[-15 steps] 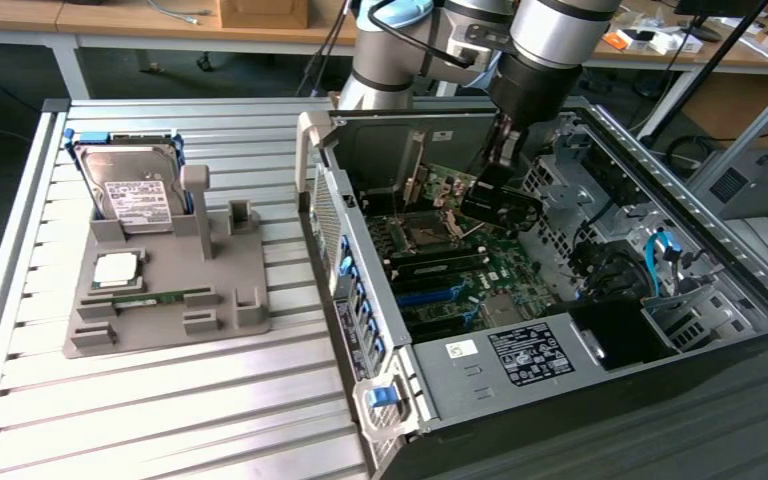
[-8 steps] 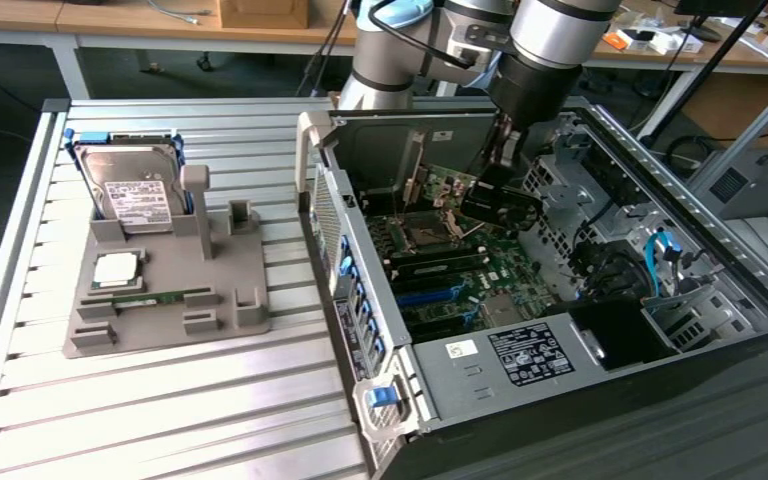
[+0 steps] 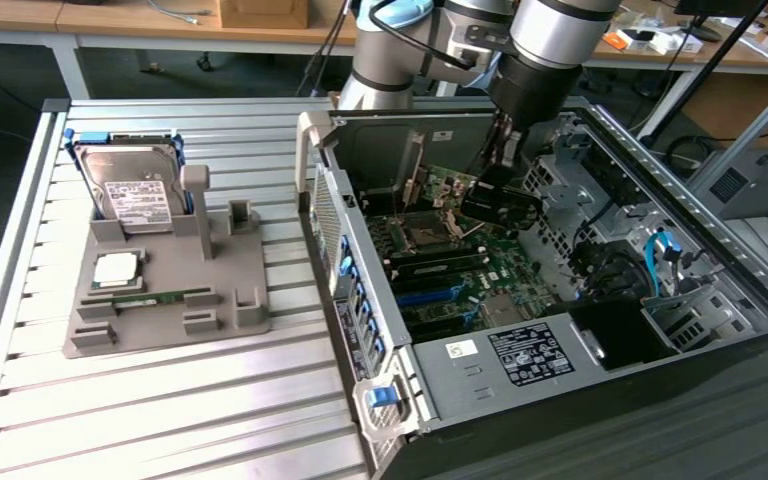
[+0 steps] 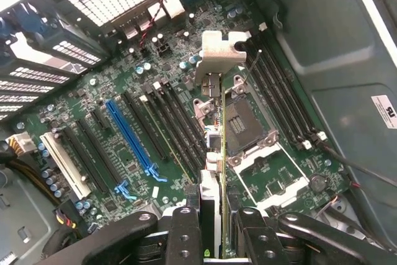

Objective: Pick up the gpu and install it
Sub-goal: 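Insert the gpu into the slot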

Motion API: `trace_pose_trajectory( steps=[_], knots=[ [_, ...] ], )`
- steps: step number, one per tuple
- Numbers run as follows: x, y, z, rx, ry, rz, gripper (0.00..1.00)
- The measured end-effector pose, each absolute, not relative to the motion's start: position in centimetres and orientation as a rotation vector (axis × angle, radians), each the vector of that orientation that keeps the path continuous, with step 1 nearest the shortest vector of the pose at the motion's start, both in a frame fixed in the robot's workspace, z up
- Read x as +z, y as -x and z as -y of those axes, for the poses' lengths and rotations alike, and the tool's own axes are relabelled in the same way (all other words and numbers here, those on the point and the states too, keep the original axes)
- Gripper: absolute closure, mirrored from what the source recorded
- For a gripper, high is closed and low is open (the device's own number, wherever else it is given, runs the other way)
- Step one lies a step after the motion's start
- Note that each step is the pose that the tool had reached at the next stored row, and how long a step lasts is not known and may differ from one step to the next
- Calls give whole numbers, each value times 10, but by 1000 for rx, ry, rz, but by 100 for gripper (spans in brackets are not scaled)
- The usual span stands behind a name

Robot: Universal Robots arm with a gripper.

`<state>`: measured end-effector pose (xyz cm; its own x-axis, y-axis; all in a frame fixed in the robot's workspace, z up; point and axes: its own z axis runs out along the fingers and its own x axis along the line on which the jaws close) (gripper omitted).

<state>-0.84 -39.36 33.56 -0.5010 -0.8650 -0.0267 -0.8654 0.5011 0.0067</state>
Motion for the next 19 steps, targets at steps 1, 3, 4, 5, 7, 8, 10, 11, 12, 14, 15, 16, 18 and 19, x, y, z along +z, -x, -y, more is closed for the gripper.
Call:
trace_pose_trajectory(
  steps=[1, 3, 4, 5, 7, 8, 10, 11, 12, 14, 15, 16, 18, 19],
  knots=[
    [336, 8, 394, 30, 1562, -2703, 73],
    [336, 8, 394, 30, 1568, -2699, 73],
    [336, 8, 394, 30, 1571, -2698, 73],
    [336, 8, 394, 30, 1574, -2696, 73],
    [336, 8, 394, 30, 1580, -2692, 73],
    [336, 8, 394, 30, 1583, -2691, 73],
    [336, 8, 394, 30, 1591, -2686, 73],
    [336, 8, 394, 30, 1594, -2684, 73],
    [336, 8, 394, 30, 1601, -2680, 73],
    [336, 8, 394, 30, 1610, -2675, 73],
    [336, 8, 394, 31, 1614, -2673, 73],
    [336, 8, 394, 31, 1617, -2671, 73],
    [336, 8, 394, 31, 1625, -2666, 73],
    [336, 8, 394, 31, 1630, -2663, 73]
  ],
)
